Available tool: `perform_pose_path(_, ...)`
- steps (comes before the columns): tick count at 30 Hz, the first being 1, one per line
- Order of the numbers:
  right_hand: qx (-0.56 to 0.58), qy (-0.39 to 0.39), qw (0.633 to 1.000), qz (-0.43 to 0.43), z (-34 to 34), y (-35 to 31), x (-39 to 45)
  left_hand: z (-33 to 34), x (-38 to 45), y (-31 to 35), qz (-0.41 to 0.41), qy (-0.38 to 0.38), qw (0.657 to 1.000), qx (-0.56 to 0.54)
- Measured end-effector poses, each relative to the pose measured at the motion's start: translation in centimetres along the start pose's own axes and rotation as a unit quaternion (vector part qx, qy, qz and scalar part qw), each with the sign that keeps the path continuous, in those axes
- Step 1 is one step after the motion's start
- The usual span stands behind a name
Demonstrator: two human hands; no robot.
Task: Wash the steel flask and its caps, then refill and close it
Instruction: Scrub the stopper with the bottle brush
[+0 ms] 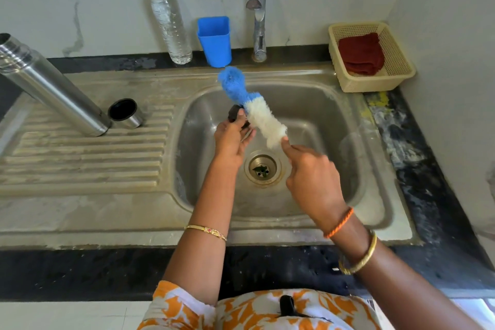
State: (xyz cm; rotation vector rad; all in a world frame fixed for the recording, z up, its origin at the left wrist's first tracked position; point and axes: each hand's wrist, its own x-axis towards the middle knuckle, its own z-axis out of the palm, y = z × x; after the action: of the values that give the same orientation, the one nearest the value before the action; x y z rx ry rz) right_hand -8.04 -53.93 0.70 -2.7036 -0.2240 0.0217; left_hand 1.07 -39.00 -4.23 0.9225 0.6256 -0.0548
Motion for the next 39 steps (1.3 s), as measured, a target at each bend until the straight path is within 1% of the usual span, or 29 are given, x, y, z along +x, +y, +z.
perform_pose_path(3,0.045,0.01,0.999,-0.008,0.3,0.6,1.6,0.0,0.1,0.1,0.03,0.018,0.999,-0.001)
perform_pose_path(6,0.066,0.029,0.997,-0.041,1.4,1.2,1.6,-0.3,0.6,1.0,0.063,0.057,0.996,-0.008)
perform_pose_path(9,0.11,0.061,0.989,-0.083,2.7,2.2,0.6,-0.9,1.0,1.6,0.041,0.073,0.996,-0.03)
perform_pose_path(11,0.155,0.086,0.982,-0.07,2.9,2.8,0.5,-1.1,0.9,1.4,0.019,0.062,0.997,-0.029)
perform_pose_path(13,0.183,0.101,0.977,-0.036,2.7,3.2,1.0,-0.9,0.5,0.8,0.018,0.045,0.999,-0.013)
perform_pose_path(17,0.215,0.122,0.969,-0.015,1.9,3.0,2.6,-0.1,-0.5,-0.5,0.067,-0.003,0.996,0.056)
perform_pose_path(20,0.216,0.106,0.971,-0.001,1.9,2.8,3.6,0.3,-1.2,-1.5,0.08,-0.039,0.991,0.096)
perform_pose_path(21,0.211,0.103,0.972,-0.002,2.0,2.8,3.5,0.4,-1.3,-1.4,0.077,-0.033,0.993,0.088)
perform_pose_path(24,0.184,0.096,0.977,-0.037,2.4,3.1,2.0,0.0,-0.6,-0.2,0.051,0.017,0.998,0.021)
perform_pose_path(25,0.181,0.092,0.978,-0.046,2.4,3.1,1.4,-0.4,-0.3,0.2,0.05,0.021,0.998,0.018)
perform_pose_path(27,0.185,0.1,0.976,-0.045,2.2,3.1,1.0,-1.0,-0.3,0.5,0.062,-0.013,0.996,0.058)
perform_pose_path(29,0.182,0.119,0.976,-0.029,1.5,3.2,2.3,-1.2,-0.7,0.4,0.074,-0.082,0.989,0.1)
perform_pose_path(30,0.191,0.108,0.976,-0.014,1.1,3.3,3.3,-1.3,-1.0,0.3,0.076,-0.115,0.985,0.107)
perform_pose_path(31,0.213,0.078,0.974,0.005,0.5,3.5,4.4,-1.5,-1.3,0.3,0.074,-0.143,0.982,0.104)
perform_pose_path(34,0.306,-0.043,0.95,0.039,-1.0,4.1,7.2,-2.2,-1.5,0.5,0.047,-0.212,0.975,0.042)
perform_pose_path(36,0.384,-0.08,0.918,0.063,-1.3,4.6,7.6,-2.8,-1.7,0.8,0.025,-0.246,0.969,-0.018)
perform_pose_path(39,0.509,-0.114,0.848,0.091,-0.8,4.3,6.8,-2.7,-2.0,1.0,0.013,-0.25,0.964,-0.094)
